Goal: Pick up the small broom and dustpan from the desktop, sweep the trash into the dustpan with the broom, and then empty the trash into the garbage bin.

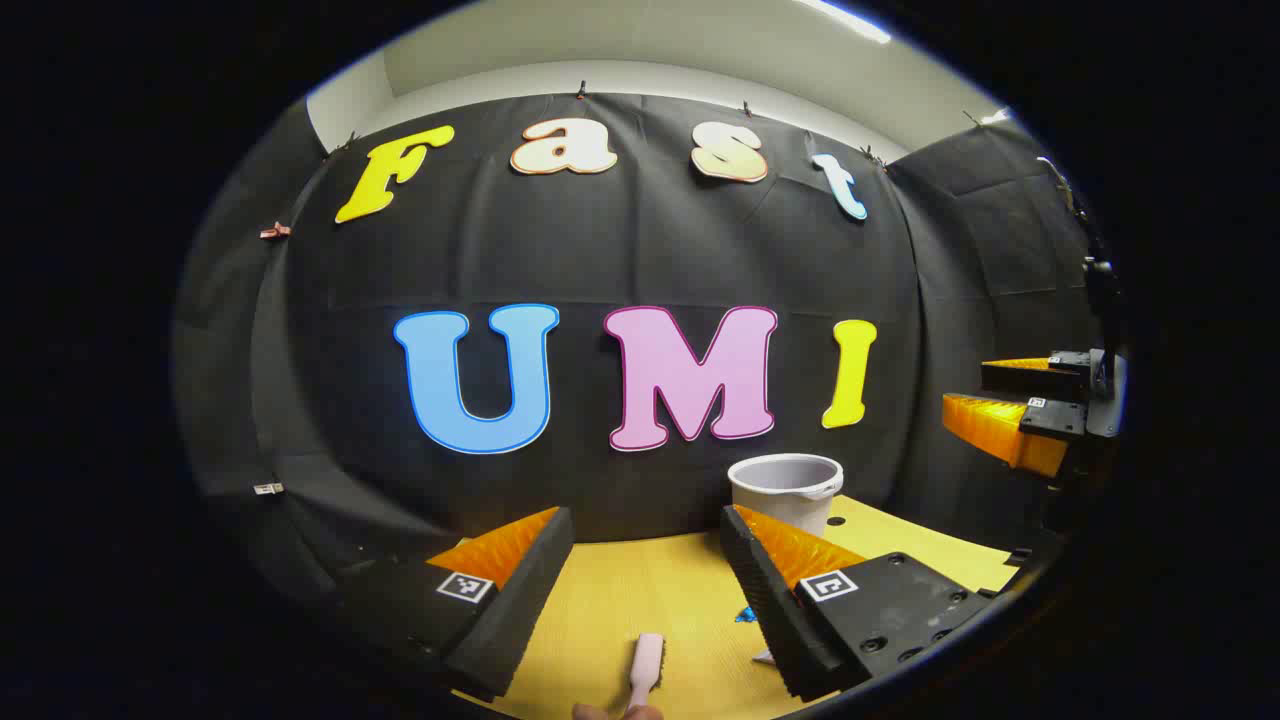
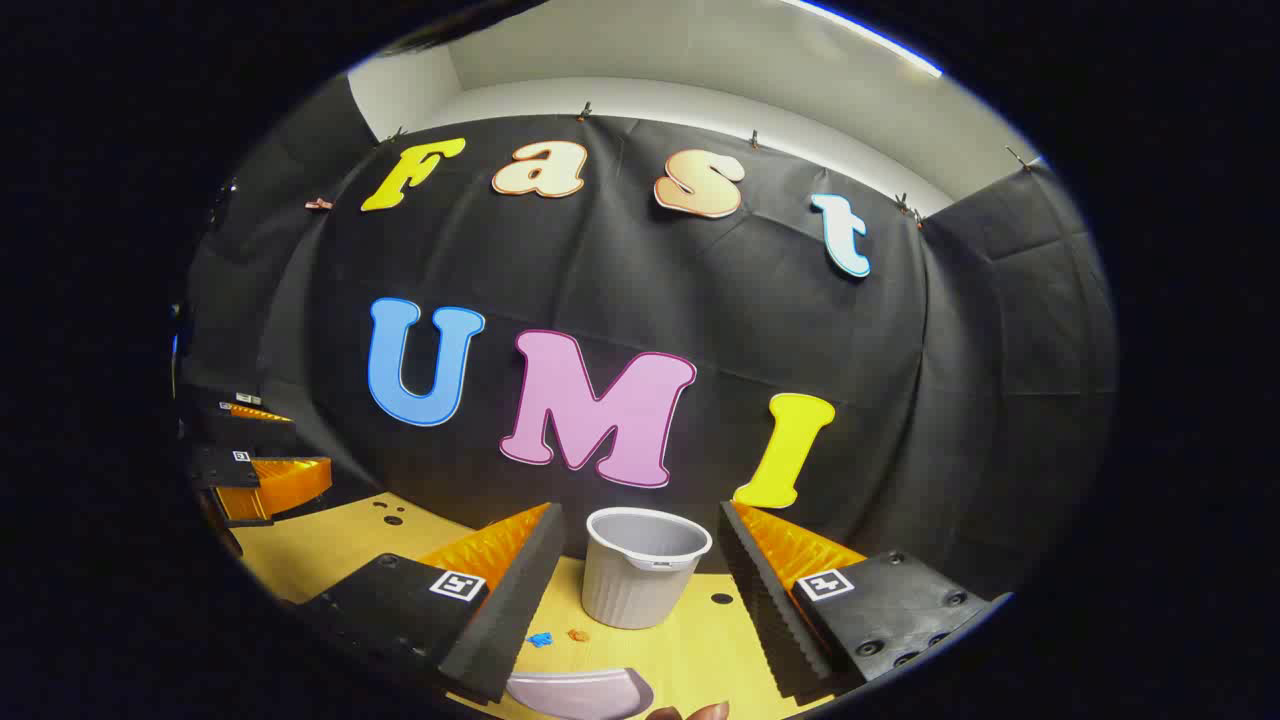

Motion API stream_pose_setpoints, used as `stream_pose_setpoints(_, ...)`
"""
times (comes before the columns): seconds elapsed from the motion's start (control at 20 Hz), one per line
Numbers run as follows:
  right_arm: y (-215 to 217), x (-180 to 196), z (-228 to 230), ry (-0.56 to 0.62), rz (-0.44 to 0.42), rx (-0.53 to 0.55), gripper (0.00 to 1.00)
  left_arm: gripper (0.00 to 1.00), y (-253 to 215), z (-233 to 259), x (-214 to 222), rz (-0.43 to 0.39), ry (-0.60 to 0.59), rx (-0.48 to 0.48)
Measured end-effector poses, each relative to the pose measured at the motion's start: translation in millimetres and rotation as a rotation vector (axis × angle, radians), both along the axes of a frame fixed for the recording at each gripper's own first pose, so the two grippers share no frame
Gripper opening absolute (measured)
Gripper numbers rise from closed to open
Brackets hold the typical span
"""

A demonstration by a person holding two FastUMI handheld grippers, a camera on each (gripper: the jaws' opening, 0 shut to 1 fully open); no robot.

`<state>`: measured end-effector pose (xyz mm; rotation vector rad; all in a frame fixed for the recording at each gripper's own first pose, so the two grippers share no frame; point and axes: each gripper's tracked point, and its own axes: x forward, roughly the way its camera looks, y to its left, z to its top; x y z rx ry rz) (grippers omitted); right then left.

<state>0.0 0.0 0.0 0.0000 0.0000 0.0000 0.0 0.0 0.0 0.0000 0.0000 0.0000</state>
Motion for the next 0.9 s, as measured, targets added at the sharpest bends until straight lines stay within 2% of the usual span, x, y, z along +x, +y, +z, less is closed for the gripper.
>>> stream_pose_setpoints(0.65, -15, 14, -12, 0.005, 0.011, 0.005, 0.96, 0.95, 11, -4, 17, 0.035, -0.001, -0.006)
stream_pose_setpoints(0.8, -16, 20, -16, 0.013, 0.041, 0.012, 0.96, 0.95, 8, -4, 19, 0.047, -0.002, 0.002)
stream_pose_setpoints(0.9, -5, 20, -29, 0.055, 0.119, 0.008, 0.96, 0.95, 5, -7, 21, 0.054, 0.004, 0.015)
